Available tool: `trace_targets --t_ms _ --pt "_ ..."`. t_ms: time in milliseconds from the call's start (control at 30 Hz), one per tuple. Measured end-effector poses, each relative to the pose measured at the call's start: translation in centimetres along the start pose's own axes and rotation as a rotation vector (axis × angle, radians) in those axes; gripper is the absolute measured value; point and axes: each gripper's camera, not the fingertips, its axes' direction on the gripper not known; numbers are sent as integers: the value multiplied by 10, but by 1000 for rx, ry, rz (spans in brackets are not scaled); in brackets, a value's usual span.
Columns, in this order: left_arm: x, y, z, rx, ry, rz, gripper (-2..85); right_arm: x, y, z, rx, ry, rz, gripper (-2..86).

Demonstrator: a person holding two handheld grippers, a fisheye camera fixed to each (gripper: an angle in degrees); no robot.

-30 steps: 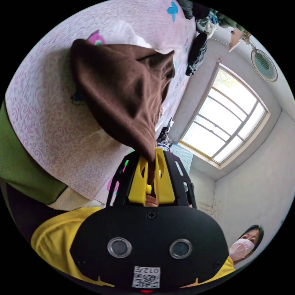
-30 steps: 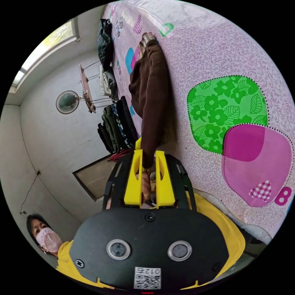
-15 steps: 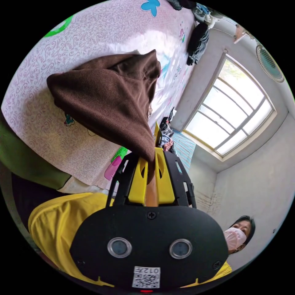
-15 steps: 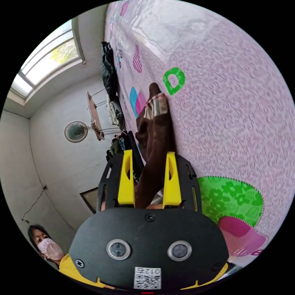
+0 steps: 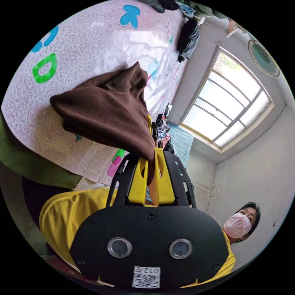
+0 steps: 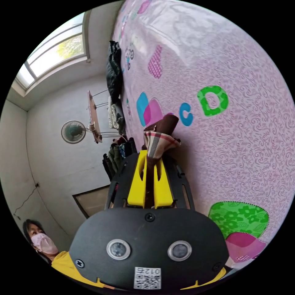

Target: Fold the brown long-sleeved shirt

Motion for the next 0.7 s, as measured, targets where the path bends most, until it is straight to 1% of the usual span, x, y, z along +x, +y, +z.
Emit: trace_targets --t_ms 167,233,267,333,367,400,433,467,533,567,633,700 --pt "42 32 -41 20 86 88 70 -121 -18 -22 -36 -44 -138 -1" --pt "64 44 -61 37 122 138 71 -199 -31 -23 -61 -74 -216 -1" --pt "82 53 -76 53 139 176 71 -220 -34 -21 -71 -82 -238 -1" --pt "113 67 -103 86 161 250 70 -313 -49 -5 -120 -132 -324 -1" --pt "138 77 -124 112 170 309 70 -338 -52 1 -136 -146 -351 -1" --pt "150 82 -136 128 172 341 70 -390 -59 15 -171 -180 -398 -1" --pt "176 94 -162 171 177 400 70 -444 -64 33 -212 -215 -445 -1" --pt "202 106 -190 220 178 459 70 -470 -67 42 -231 -231 -468 -1" --pt "242 128 -234 299 146 557 69 -573 -73 77 -287 -292 -553 -1" --pt "268 143 -263 353 98 622 69 -596 -74 86 -299 -304 -570 0" --pt "299 165 -302 427 26 684 69 -677 -75 117 -351 -344 -631 0" --pt "318 185 -334 488 -42 730 67 -719 -78 137 -387 -345 -656 0"
